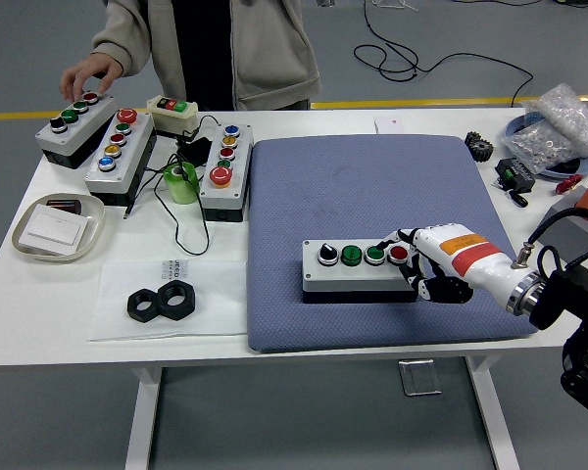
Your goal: Pick up the button,place it on the desk,press the button,press the button
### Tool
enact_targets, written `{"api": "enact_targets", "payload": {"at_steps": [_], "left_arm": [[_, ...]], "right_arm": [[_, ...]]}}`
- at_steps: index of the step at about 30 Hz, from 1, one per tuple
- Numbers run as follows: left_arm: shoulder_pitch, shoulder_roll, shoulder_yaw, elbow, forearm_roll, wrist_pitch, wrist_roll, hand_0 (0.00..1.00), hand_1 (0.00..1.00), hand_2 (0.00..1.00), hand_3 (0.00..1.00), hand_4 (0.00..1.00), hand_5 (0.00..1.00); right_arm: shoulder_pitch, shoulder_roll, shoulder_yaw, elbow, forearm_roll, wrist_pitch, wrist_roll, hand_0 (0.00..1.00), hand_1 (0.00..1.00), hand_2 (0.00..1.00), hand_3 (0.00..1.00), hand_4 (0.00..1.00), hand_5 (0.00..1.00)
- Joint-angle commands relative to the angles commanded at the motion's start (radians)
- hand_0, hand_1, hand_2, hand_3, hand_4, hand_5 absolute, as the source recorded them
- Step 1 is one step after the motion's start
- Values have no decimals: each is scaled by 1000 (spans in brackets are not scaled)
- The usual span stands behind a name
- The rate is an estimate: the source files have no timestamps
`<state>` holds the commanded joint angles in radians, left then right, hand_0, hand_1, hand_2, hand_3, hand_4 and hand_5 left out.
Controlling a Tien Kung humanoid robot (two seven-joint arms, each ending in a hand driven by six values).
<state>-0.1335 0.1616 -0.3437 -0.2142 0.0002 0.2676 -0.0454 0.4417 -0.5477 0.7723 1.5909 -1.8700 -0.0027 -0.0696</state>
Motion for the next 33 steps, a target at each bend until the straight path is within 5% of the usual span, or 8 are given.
{"api": "enact_targets", "payload": {"at_steps": [22, 27, 28, 31, 33], "left_arm": [[-2, -1, -1, 1, 0, 1, 1, 721, 821, 839, 807, 588, 998], [-3, 0, 0, 1, -1, 1, 0, 721, 821, 839, 807, 588, 998], [-3, 0, 0, 1, -1, 1, 0, 720, 821, 839, 808, 589, 998], [-3, 1, 0, 1, -1, 0, 0, 720, 821, 839, 808, 589, 998], [-3, 1, 0, 1, 0, 0, 0, 720, 821, 839, 808, 589, 998]], "right_arm": [[7, 13, -22, -31, -7, 13, -7, 353, 122, 233, 742, 464, 2], [-10, -7, 42, 19, -34, -52, -18, 353, 122, 233, 742, 464, 2], [-12, -10, 57, 30, -54, -49, -20, 286, 160, 296, 841, 605, 2], [-18, -17, 94, 53, -112, -45, -23, 286, 160, 296, 841, 605, 2], [-19, -19, 104, 61, -112, -86, -31, 286, 160, 296, 841, 605, 2]]}}
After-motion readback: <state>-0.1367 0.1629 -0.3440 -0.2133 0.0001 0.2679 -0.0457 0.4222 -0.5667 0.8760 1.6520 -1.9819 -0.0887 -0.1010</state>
